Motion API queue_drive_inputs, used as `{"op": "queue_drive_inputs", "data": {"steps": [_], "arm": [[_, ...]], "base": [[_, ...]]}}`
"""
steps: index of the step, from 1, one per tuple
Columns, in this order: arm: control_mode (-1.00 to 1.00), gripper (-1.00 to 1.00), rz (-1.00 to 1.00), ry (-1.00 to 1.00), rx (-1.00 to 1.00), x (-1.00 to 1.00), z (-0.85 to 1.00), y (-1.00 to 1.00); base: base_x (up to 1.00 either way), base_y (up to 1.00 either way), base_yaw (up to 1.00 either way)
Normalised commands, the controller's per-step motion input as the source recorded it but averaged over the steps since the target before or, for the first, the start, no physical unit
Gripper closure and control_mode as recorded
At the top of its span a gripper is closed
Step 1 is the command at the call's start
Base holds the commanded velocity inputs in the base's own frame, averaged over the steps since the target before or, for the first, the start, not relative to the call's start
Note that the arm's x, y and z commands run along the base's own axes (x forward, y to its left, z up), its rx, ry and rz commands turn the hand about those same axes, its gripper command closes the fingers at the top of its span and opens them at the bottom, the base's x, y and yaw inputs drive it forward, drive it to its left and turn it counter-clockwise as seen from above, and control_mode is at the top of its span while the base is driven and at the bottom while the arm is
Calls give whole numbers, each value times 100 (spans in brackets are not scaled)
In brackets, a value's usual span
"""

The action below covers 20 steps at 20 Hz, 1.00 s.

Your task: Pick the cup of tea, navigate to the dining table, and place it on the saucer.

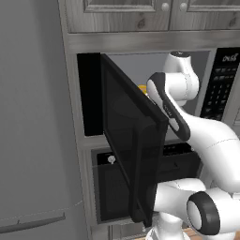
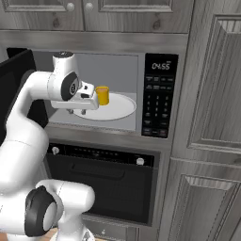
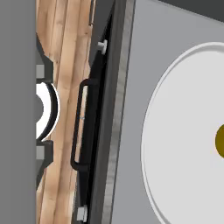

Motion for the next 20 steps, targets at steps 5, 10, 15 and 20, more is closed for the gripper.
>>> {"op": "queue_drive_inputs", "data": {"steps": [5, 10, 15, 20], "arm": [[-100, -100, -8, -3, 0, 1, 0, 7], [-100, -100, -16, -22, 1, -30, 5, 0], [-100, -100, -11, -39, 0, -8, 23, 0], [-100, -100, -2, -36, 0, 14, 46, -1]], "base": [[0, 0, 0], [0, 0, 0], [0, 0, 0], [0, 0, 0]]}}
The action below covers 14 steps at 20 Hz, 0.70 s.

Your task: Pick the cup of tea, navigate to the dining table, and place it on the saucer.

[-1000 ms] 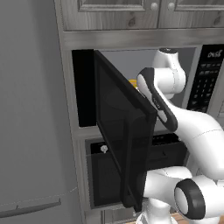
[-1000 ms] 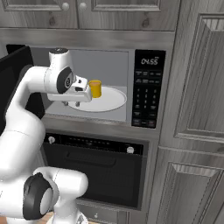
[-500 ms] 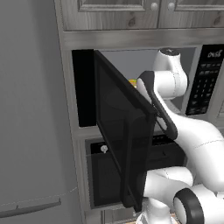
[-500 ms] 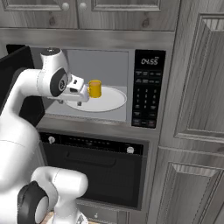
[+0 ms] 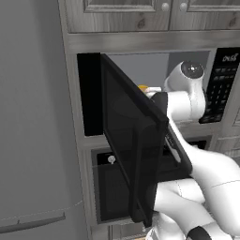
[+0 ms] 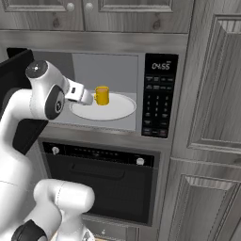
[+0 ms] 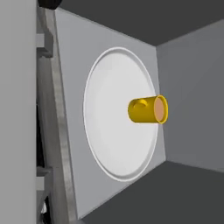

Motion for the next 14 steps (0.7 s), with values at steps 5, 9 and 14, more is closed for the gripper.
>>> {"op": "queue_drive_inputs", "data": {"steps": [5, 9, 14], "arm": [[-100, -100, 6, -3, 0, 7, 26, -26], [-100, -100, 15, 4, 0, 33, 0, -19], [-100, -100, 1, 0, 0, 70, -19, 1]], "base": [[0, 0, 0], [0, 0, 0], [0, 0, 0]]}}
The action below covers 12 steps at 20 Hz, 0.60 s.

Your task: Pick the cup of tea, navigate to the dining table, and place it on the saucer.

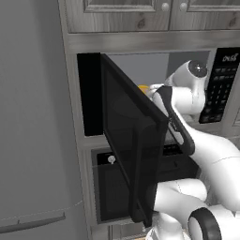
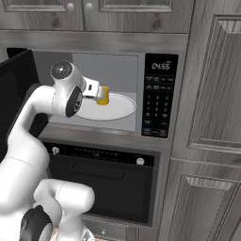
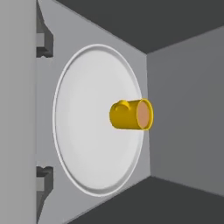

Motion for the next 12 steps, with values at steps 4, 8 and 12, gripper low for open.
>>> {"op": "queue_drive_inputs", "data": {"steps": [4, 8, 12], "arm": [[-100, -100, -2, 0, 0, 83, -28, 10], [-100, -100, -12, 0, 0, 59, -42, 13], [-100, -100, -20, 5, 0, 31, -46, 19]], "base": [[0, 0, 0], [0, 0, 0], [0, 0, 0]]}}
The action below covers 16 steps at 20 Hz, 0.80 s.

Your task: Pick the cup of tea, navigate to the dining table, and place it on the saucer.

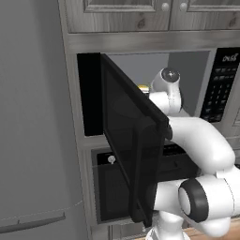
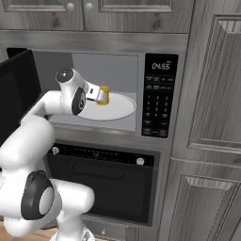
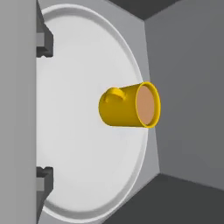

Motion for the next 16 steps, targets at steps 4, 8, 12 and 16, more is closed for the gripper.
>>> {"op": "queue_drive_inputs", "data": {"steps": [4, 8, 12, 16], "arm": [[-100, -100, -14, 2, 0, 16, -14, 10], [-100, -100, 0, 4, 0, 28, 0, 0], [-100, -100, 4, 15, 1, 27, 0, 0], [-100, -100, 11, 20, 0, 23, -1, 0]], "base": [[0, 0, 0], [0, 0, 0], [0, 0, 0], [0, 0, 0]]}}
